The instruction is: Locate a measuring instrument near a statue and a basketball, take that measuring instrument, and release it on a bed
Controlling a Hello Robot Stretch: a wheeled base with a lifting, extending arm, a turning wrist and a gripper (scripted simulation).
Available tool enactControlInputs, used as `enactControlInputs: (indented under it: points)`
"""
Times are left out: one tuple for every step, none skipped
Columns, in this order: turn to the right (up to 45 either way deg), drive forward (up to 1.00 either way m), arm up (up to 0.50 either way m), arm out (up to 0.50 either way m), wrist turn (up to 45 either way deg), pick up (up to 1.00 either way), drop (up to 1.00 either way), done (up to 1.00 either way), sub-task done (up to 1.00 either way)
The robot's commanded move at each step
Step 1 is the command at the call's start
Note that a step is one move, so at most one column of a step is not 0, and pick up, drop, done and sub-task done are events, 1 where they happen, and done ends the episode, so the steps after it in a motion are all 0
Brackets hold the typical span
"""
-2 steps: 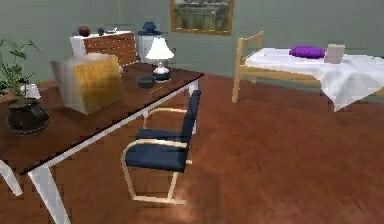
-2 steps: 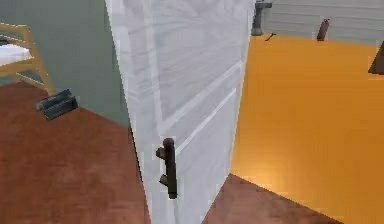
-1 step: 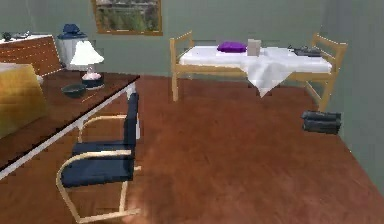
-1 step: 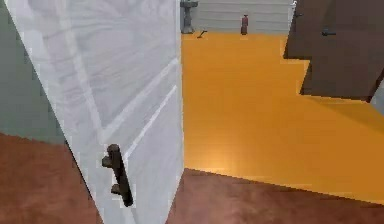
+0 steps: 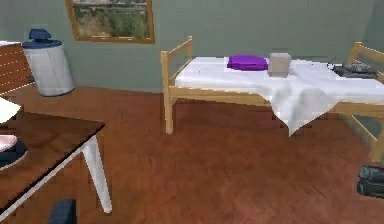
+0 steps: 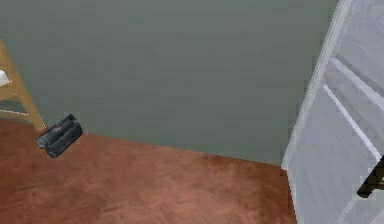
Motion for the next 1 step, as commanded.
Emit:
enactControlInputs:
  points:
    - [9.0,0.0,0.0,0.0,0.0,0.0,0.0,0.0,0.0]
